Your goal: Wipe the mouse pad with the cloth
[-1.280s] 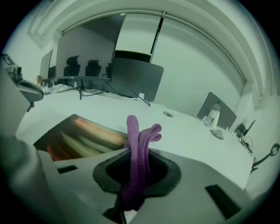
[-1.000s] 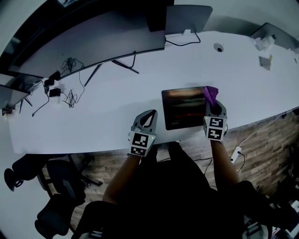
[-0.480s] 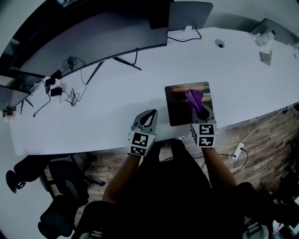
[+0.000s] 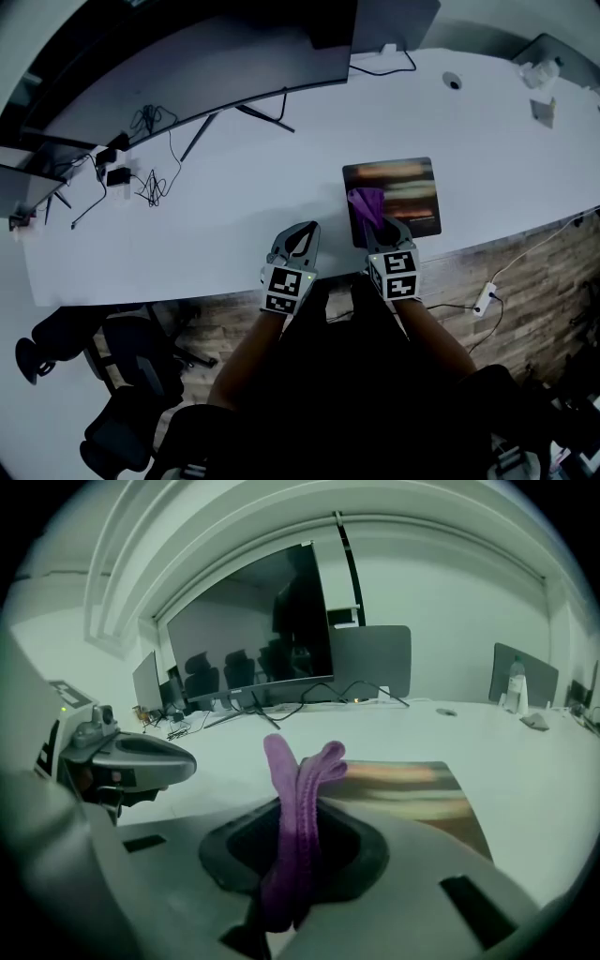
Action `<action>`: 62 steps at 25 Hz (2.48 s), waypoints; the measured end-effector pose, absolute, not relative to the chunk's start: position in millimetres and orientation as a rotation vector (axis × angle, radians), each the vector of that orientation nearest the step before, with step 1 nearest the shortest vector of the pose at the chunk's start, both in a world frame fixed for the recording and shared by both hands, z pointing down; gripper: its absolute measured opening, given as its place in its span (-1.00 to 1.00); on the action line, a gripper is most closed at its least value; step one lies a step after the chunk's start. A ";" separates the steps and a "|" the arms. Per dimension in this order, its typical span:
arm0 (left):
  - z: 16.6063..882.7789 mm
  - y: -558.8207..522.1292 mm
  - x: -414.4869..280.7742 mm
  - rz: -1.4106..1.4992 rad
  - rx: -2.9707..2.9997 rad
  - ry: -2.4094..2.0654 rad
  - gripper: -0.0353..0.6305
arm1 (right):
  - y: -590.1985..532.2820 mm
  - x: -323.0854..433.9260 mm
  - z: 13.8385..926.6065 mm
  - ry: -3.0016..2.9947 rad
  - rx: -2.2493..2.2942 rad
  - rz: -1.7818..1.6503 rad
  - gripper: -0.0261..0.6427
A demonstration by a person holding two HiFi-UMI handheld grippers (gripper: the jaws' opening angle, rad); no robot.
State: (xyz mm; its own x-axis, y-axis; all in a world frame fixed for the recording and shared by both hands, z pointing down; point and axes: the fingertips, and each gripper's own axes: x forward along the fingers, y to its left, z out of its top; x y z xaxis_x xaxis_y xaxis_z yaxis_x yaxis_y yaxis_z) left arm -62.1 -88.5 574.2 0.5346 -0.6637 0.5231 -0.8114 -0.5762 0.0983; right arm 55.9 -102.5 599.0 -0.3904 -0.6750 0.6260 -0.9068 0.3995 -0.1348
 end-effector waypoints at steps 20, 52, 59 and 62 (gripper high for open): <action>582.5 -86.3 -43.9 0.649 2.455 -1.193 -0.83 | -104.2 75.6 622.8 -2.113 1.288 0.547 -0.72; 576.2 -95.2 38.2 0.613 2.466 -1.108 -0.83 | -120.7 198.6 626.5 -1.985 1.345 0.488 -0.71; 579.9 -95.9 47.2 0.629 2.465 -1.099 -0.83 | -123.2 227.0 625.5 -1.957 1.378 0.475 -0.71; 581.3 -96.2 51.2 0.628 2.470 -1.097 -0.83 | -123.0 238.9 624.5 -1.940 1.394 0.468 -0.71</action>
